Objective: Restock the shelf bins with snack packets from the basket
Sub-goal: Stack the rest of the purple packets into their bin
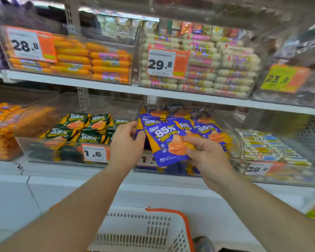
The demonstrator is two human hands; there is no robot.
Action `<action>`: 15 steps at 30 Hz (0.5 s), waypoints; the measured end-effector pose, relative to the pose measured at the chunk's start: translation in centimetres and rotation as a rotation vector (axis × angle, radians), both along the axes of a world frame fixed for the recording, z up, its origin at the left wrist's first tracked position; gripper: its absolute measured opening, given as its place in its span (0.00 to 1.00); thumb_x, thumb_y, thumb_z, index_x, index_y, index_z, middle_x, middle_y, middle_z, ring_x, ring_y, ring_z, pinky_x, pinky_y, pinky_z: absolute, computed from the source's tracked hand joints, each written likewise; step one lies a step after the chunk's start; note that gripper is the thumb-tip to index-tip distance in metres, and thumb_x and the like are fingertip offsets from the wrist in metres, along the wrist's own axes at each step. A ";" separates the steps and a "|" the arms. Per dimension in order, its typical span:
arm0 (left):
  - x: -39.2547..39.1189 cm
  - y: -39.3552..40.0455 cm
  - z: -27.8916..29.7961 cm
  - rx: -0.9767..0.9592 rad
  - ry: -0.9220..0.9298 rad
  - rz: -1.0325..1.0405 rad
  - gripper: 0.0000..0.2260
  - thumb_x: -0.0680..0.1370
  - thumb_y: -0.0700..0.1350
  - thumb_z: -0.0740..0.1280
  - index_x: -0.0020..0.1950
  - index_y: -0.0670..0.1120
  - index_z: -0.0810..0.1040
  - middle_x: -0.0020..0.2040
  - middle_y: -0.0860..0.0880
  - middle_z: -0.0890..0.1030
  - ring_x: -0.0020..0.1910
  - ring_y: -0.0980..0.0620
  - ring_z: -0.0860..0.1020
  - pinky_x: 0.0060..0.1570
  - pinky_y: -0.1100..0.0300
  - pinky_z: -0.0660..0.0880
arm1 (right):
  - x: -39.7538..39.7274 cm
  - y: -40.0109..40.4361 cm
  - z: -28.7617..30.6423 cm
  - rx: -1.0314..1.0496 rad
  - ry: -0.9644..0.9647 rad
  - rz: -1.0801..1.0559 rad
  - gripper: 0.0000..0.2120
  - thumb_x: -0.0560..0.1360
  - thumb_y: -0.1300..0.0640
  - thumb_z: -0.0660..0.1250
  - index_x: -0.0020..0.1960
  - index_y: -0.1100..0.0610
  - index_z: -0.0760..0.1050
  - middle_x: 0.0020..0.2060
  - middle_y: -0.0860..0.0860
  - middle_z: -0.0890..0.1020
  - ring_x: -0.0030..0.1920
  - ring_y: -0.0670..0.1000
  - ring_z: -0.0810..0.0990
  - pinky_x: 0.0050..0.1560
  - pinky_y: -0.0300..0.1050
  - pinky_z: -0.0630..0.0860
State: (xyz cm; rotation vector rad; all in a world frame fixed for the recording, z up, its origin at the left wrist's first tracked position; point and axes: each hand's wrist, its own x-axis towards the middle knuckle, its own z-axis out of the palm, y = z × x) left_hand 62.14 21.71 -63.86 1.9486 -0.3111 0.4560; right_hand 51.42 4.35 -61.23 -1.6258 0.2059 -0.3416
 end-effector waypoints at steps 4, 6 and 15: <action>2.2 -2.5 -0.3 0.369 -0.260 0.050 0.19 0.76 0.51 0.62 0.62 0.43 0.79 0.58 0.44 0.78 0.58 0.43 0.74 0.59 0.49 0.69 | 1.2 -5.1 1.5 0.015 -0.015 -0.130 0.22 0.75 0.76 0.61 0.65 0.61 0.74 0.54 0.56 0.83 0.52 0.56 0.83 0.47 0.44 0.80; 3.1 -3.6 -0.4 0.438 -0.324 0.069 0.18 0.76 0.52 0.62 0.60 0.43 0.80 0.57 0.43 0.79 0.57 0.42 0.76 0.58 0.48 0.70 | 2.5 -7.4 2.1 -0.024 0.006 -0.173 0.25 0.73 0.77 0.62 0.68 0.64 0.71 0.55 0.59 0.82 0.51 0.57 0.82 0.50 0.46 0.78; 4.3 -4.8 -1.4 0.464 -0.329 0.117 0.16 0.78 0.51 0.62 0.56 0.42 0.81 0.50 0.44 0.83 0.50 0.43 0.79 0.66 0.45 0.68 | 9.4 -13.2 4.6 -0.404 0.127 -0.298 0.23 0.72 0.68 0.69 0.67 0.61 0.74 0.49 0.56 0.79 0.42 0.54 0.76 0.35 0.43 0.73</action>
